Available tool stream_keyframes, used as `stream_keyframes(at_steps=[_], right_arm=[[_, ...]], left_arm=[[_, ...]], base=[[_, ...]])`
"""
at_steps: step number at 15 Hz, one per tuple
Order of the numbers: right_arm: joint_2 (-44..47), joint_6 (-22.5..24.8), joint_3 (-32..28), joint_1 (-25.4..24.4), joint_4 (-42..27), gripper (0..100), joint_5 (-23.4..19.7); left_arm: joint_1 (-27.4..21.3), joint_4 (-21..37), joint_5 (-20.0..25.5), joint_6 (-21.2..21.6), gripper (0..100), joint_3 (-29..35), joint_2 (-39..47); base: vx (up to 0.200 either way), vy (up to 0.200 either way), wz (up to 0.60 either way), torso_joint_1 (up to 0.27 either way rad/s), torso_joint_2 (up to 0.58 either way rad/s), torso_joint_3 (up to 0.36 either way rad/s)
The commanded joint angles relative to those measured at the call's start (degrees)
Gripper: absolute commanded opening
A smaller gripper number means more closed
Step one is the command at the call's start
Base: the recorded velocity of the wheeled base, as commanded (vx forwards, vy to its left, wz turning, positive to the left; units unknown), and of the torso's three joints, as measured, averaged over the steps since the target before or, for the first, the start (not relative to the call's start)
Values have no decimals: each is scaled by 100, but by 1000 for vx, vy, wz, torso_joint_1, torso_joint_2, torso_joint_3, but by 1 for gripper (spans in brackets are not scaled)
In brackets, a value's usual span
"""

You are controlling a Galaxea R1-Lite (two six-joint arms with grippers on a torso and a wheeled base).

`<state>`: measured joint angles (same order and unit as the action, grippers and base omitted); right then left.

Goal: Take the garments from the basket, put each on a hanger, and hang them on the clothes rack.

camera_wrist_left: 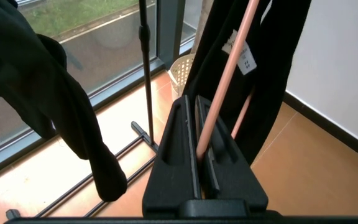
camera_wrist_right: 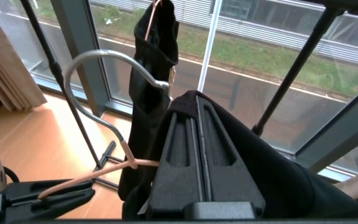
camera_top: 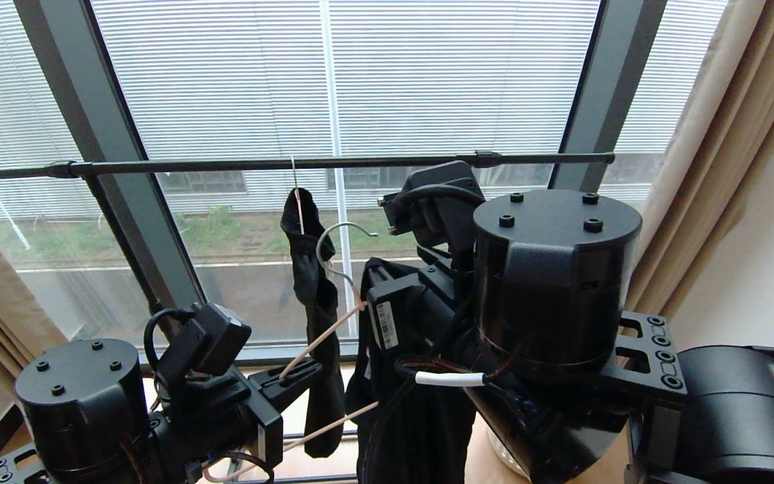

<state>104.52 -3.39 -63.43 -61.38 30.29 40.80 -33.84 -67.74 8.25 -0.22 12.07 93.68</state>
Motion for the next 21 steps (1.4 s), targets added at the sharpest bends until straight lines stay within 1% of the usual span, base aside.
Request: stream_keyframes(at_steps=[1,5,10,20,21], right_arm=[[-20,22,-29,12,3,100,-2],[-46,22,-64,144,3,100,-2],[-116,31,-64,144,-32,100,7],[-248,84,32,117,-59,100,-2],[-257,146,50,109,-32,100,-2]], left_arm=[[0,-2,10,-4,0,-3,-78],[-35,-2,10,4,0,-20,-201],[-35,-11,1,-4,0,-20,-245],[176,-11,1,-48,0,68,-237],[185,-11,1,-48,0,85,-237]], base=[[0,0,0,0,0,0],[0,0,0,0,0,0],[0,0,0,0,0,0],[0,0,0,0,0,0],[0,0,0,0,0,0]])
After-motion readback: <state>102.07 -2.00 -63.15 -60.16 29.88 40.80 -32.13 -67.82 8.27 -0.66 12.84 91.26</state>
